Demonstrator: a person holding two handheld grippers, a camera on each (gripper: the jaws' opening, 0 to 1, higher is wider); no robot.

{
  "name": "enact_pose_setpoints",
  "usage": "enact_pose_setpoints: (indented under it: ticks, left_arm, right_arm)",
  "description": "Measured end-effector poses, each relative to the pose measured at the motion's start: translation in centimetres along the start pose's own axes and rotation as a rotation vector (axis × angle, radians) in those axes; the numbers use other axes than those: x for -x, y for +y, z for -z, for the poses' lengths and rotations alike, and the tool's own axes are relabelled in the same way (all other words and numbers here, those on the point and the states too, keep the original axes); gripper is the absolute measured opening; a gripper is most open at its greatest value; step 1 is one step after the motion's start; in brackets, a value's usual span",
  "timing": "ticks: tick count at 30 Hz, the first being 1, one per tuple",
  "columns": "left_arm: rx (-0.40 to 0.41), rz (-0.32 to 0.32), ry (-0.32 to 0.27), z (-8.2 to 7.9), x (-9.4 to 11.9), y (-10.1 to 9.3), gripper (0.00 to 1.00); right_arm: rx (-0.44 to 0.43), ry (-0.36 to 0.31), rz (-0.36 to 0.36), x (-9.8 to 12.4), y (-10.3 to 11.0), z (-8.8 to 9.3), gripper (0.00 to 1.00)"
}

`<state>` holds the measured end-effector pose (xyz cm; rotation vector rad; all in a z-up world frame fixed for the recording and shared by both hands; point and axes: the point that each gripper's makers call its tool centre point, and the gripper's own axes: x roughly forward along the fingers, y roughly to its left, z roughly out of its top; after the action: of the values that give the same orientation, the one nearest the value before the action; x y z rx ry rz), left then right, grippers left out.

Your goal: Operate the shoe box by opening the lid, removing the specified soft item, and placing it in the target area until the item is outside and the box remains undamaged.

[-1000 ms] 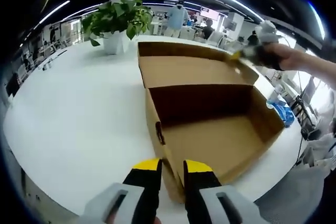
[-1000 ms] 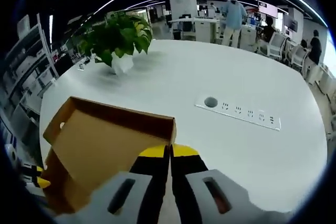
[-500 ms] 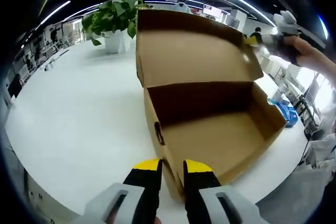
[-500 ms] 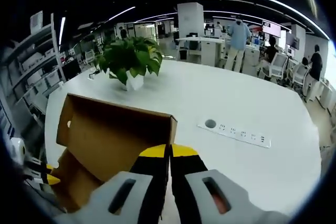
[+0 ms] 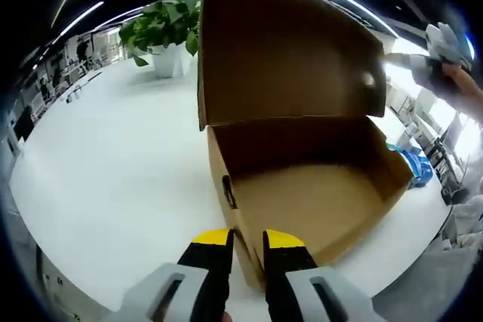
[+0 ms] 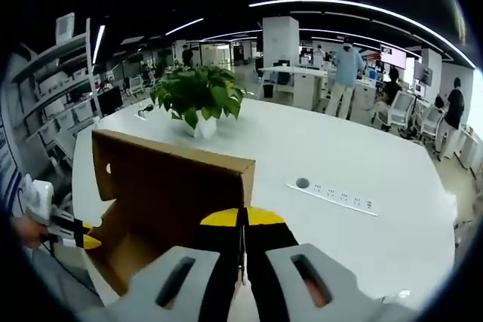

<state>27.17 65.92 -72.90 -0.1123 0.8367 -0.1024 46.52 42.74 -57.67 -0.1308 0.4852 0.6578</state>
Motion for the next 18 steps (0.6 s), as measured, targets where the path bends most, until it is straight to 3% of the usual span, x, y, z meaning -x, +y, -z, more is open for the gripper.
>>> enact_pose_setpoints:
  ticks: [18]
  left_arm:
    - [0.027, 0.005, -0.013, -0.7, -0.4, 0.6, 0.15]
  right_arm:
    - [0.013, -0.004, -0.03, 2.8, 1.6, 2.3, 0.0]
